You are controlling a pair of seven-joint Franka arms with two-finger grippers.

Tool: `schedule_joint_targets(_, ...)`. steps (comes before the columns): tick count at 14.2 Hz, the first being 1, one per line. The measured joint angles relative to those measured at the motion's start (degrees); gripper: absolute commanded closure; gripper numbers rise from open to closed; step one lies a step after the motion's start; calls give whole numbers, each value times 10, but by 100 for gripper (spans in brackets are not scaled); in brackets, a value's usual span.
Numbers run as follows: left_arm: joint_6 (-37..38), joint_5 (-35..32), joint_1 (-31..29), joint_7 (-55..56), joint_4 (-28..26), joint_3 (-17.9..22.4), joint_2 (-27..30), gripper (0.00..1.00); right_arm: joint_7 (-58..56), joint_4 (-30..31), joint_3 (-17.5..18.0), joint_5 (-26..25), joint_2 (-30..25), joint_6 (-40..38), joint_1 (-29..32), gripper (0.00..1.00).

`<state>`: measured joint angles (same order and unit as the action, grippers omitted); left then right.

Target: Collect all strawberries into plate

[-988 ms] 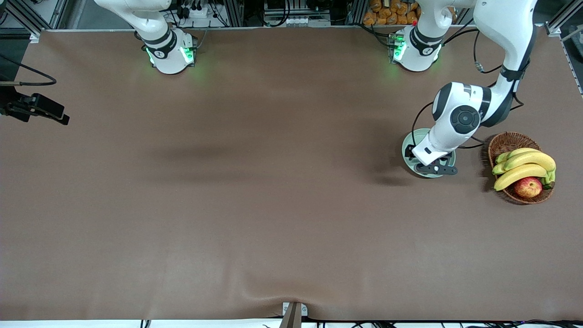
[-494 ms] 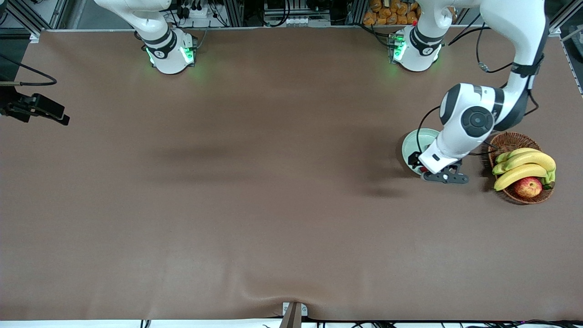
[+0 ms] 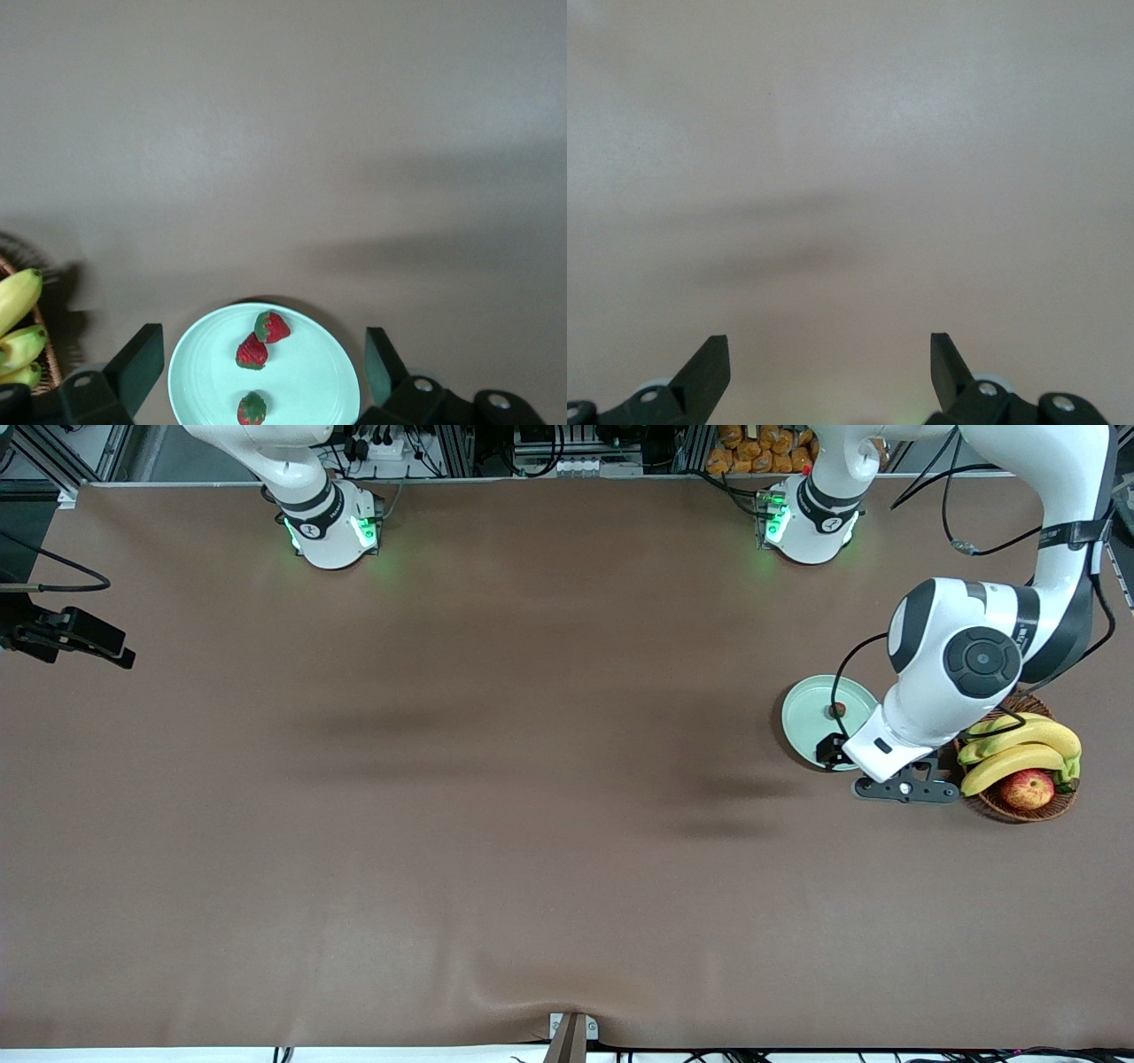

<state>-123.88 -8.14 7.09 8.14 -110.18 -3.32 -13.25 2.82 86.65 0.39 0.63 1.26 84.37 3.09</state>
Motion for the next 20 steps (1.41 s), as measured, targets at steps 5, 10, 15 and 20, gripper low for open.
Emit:
schedule_joint_targets(5,0,0,-4,-10,50,4,-9,0,0,0,0,0,0,3,0,0)
schedule_joint_targets(10,12,1,-48,-42,81,-17,-3,0,0,0,0,0,0,6,0,0)
schedule_joint_targets(15,60,28,-73,-42,96,-58,36,0,0,0,0,0,0,6,0,0)
schedule_joint_targets(20,219,75,-72,-42,133,-55,140,0,0,0,0,0,0,6,0,0)
